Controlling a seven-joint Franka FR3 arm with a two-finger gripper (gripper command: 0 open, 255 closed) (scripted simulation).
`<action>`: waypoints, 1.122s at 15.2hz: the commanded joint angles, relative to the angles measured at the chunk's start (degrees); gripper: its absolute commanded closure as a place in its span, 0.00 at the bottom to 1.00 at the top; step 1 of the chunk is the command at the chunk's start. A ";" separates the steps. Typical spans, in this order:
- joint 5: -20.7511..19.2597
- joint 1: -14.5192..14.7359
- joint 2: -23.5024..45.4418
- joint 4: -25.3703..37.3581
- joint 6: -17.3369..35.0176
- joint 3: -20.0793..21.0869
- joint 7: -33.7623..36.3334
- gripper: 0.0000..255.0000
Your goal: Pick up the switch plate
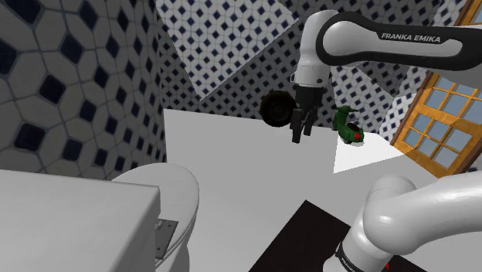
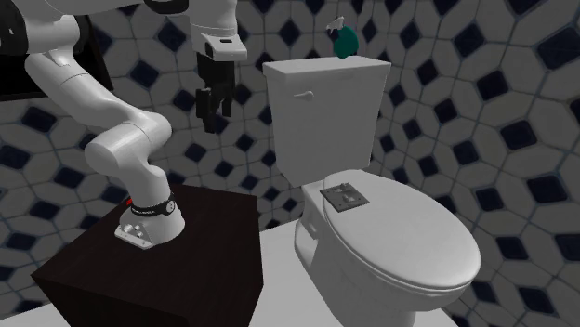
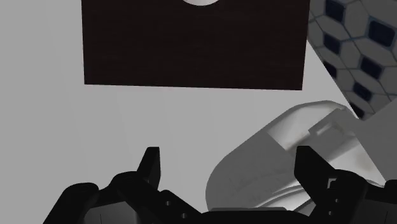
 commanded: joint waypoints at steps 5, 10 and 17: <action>2.47 1.16 4.13 -2.49 6.88 2.87 3.36 0.00; 5.07 2.60 11.05 -3.82 15.58 6.38 7.26 0.00; 7.24 4.26 23.44 -2.24 27.13 10.98 12.53 0.00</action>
